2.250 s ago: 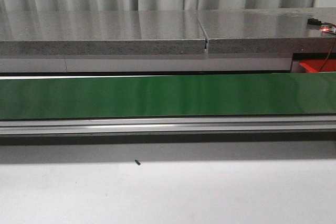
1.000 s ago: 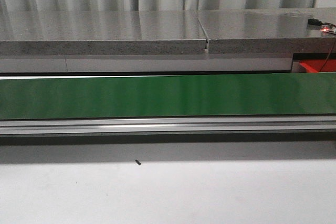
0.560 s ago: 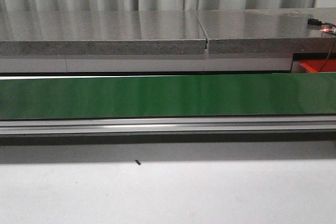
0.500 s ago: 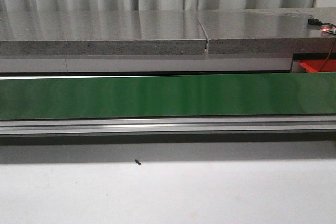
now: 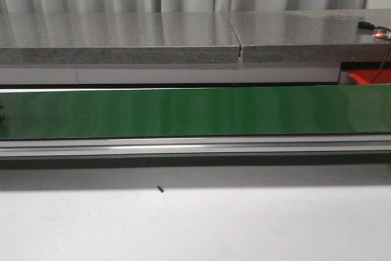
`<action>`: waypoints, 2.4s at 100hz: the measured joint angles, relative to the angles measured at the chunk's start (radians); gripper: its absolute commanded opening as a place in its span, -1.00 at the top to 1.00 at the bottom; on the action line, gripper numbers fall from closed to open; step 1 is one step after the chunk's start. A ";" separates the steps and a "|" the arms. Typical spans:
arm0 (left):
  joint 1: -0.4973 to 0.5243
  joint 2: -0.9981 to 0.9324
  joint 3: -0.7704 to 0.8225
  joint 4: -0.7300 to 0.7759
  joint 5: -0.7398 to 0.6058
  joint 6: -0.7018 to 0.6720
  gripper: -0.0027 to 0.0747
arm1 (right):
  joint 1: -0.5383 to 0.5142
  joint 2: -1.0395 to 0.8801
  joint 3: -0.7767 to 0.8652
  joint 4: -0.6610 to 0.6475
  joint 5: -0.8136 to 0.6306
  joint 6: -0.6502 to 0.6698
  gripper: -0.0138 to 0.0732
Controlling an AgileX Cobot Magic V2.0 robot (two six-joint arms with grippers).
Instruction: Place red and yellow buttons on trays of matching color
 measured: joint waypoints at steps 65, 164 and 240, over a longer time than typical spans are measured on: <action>0.000 0.195 0.000 -0.009 -0.185 0.006 -0.15 | 0.000 0.000 0.000 0.000 0.000 0.000 0.89; -0.128 -0.074 -0.151 -0.010 -0.038 0.049 0.50 | 0.000 0.000 0.000 0.000 0.000 0.000 0.89; -0.450 0.142 -0.234 -0.037 -0.050 0.050 0.43 | 0.000 0.000 0.000 0.000 0.000 0.000 0.89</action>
